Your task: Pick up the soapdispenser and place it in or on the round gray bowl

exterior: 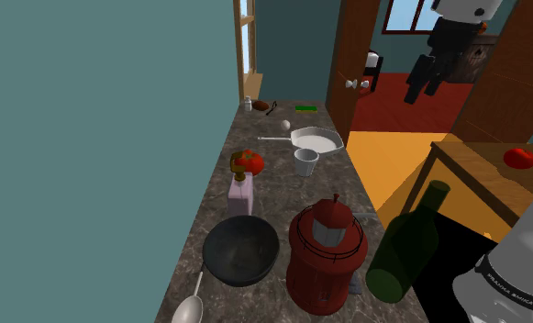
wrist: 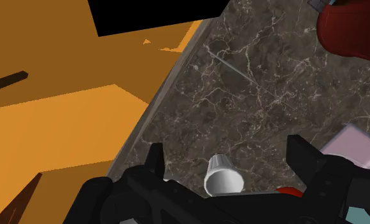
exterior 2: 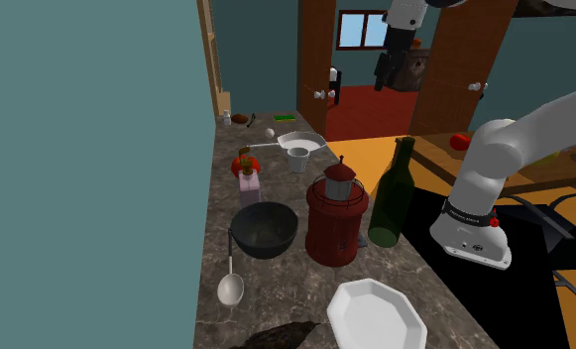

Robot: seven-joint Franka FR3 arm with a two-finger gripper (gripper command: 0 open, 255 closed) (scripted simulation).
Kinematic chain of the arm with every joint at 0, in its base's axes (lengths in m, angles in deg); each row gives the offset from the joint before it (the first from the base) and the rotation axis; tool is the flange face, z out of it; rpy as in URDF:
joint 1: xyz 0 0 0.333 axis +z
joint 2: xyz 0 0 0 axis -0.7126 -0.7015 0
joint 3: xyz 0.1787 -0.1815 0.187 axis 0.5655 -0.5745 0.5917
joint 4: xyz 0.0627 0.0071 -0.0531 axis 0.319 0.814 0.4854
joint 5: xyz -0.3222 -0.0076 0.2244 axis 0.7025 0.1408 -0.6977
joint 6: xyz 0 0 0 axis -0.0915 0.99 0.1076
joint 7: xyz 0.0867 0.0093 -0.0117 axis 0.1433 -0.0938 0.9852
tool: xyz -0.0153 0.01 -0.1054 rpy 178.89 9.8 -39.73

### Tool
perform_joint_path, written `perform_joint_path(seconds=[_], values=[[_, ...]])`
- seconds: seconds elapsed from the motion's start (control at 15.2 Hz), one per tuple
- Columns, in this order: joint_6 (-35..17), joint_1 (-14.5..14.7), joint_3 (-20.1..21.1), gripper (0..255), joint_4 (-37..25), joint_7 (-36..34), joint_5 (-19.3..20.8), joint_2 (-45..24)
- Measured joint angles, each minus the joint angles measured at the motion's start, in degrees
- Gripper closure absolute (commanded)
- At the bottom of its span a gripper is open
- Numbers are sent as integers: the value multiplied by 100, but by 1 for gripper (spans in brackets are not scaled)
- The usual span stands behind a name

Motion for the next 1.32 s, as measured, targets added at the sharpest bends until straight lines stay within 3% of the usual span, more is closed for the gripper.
perform_joint_path(seconds=[0.2,0.79,1.32], values=[[-142,9,117,0,-13,-173,-72,-183],[-1062,73,1043,0,-251,-1543,-501,-1514],[-1695,5,1740,0,-1150,-2773,-422,-3197]])
